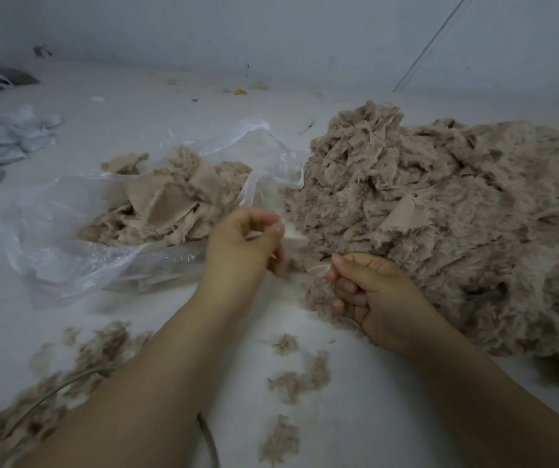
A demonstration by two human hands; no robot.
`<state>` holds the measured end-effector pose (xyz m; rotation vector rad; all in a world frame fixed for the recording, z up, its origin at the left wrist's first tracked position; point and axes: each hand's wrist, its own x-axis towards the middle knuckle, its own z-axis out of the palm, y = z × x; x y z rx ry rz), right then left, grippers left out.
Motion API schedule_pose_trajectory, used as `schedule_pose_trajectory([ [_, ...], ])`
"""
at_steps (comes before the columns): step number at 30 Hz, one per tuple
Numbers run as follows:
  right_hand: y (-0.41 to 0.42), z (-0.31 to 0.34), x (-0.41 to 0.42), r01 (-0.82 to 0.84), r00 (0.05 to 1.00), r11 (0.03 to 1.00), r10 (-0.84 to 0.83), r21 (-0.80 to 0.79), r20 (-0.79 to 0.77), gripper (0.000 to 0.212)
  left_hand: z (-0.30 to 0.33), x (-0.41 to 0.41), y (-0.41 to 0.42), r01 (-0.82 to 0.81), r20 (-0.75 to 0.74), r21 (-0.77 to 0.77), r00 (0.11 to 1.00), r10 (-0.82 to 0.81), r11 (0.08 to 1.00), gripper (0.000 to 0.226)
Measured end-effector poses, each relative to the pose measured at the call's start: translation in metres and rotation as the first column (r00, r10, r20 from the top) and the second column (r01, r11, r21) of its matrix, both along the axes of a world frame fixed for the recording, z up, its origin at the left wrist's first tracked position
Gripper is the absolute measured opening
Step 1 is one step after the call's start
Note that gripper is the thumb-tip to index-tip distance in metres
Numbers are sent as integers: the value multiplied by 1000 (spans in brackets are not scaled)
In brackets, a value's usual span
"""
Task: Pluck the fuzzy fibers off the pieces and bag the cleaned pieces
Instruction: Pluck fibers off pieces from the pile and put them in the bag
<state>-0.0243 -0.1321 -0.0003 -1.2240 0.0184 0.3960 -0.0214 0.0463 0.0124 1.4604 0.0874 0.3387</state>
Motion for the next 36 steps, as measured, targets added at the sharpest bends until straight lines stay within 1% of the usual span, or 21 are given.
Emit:
schedule_pose_trajectory([
  [1,0,0,0,4,1000,1000,-4,12,-5,28,-6,1,-3,8,-35,208,999,0,978,10],
  [3,0,0,1,16,1000,1000,-15,25,-14,34,-12,4,-7,47,-70,526,997,-11,849,10],
  [5,-1,0,1,28,999,999,-28,24,-17,41,-16,5,-9,143,-125,738,989,-75,660,37],
  [7,0,0,1,37,999,999,-36,23,-18,42,-17,5,-14,178,-129,867,982,-135,466,43],
  [9,1,0,1,41,999,999,-40,25,-20,40,-16,4,-19,159,-102,920,980,-172,359,34],
  [12,1,-1,2,44,999,999,-43,31,-20,38,-18,4,-23,116,-73,931,988,-134,346,23],
  [13,1,-1,2,46,999,998,-45,36,-23,37,-18,5,-23,99,-59,921,992,-115,378,20],
  [16,2,-2,2,49,998,998,-48,50,-30,35,-14,4,-20,-50,64,806,998,-4,590,15],
  [18,2,-1,2,46,998,998,-45,49,-34,34,-11,4,-15,-152,143,791,988,63,592,21],
  [20,1,-1,2,40,999,998,-38,47,-34,32,-9,4,-8,-191,152,871,981,122,452,21],
  [22,2,-1,2,37,999,998,-36,45,-33,32,-8,3,-2,-122,78,964,979,188,235,13],
  [24,2,-1,2,41,999,998,-40,38,-32,32,-9,0,0,6,-27,996,972,233,89,31],
  [25,2,-1,2,42,999,999,-41,33,-31,32,-8,-2,1,59,-71,997,970,231,57,35],
  [27,2,-1,2,44,999,999,-43,30,-31,31,-5,-2,0,75,-91,994,974,209,86,32],
  [29,2,-1,2,46,999,999,-45,29,-29,31,-1,-3,-3,-64,20,960,987,161,272,21],
  [31,2,-1,1,45,999,999,-44,26,-27,27,8,-6,-2,-321,271,816,947,172,481,16],
  [32,2,0,1,44,999,999,-44,28,-24,24,16,-6,1,-467,425,705,881,210,533,14],
  [33,3,0,1,44,999,999,-43,31,-20,22,22,-5,7,-592,548,609,795,259,528,12],
  [34,3,0,1,45,999,999,-45,30,-17,22,27,-3,14,-680,629,557,720,292,476,11],
  [35,3,0,1,49,999,998,-48,28,-17,22,29,2,22,-726,665,561,681,306,397,10],
  [36,3,0,1,53,998,998,-52,27,-17,22,30,7,28,-716,646,620,698,310,322,11],
])
